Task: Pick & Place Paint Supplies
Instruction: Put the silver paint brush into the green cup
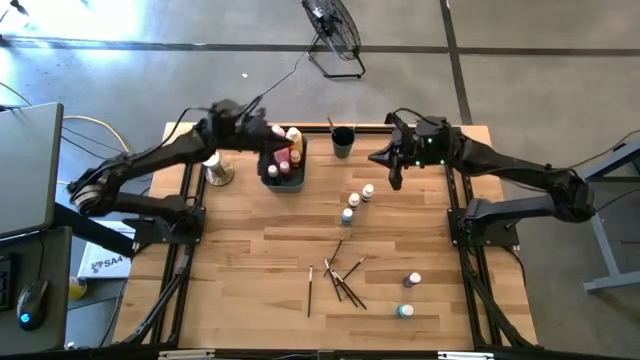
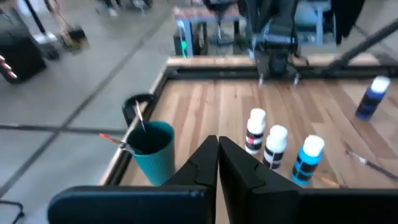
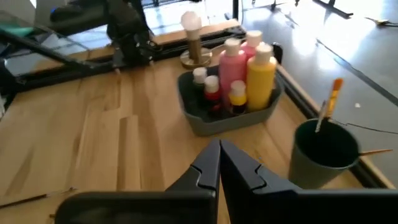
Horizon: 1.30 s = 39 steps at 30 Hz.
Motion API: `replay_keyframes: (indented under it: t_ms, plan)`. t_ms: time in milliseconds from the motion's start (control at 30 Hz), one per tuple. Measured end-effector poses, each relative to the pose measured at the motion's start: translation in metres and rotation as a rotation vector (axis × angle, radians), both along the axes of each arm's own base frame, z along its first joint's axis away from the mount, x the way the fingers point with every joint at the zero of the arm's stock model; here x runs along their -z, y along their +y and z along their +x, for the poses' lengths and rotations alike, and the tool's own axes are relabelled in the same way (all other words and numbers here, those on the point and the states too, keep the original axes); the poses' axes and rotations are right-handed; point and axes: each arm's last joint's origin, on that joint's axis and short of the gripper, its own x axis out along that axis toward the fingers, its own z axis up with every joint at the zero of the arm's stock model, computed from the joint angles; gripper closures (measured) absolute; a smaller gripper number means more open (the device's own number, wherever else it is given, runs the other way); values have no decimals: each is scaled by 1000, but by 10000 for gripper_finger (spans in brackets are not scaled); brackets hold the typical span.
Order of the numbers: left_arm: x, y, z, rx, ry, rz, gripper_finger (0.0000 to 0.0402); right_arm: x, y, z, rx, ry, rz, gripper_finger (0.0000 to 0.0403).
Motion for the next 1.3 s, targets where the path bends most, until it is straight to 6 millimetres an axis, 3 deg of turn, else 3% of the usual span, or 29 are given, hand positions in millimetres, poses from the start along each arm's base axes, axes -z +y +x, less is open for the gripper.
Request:
replay_keyframes:
  t_ms: [267,467,700,1000,1300]
  plan:
    - [54,-41,-36,44,-142,-82,399,33,23,10,-56,-59,44,399]
    - [76,-67,-50,91,-116,-89,399,59,39,11,11,-95,27,399]
    - [79,-83,-52,88,-102,-151,398,71,56,12,-34,-159,88,399]
    - [78,-94,-49,155,-100,-159,398,71,83,14,-148,-162,107,399]
    - [80,-93,-49,148,-87,-184,398,70,88,15,-173,-178,107,399]
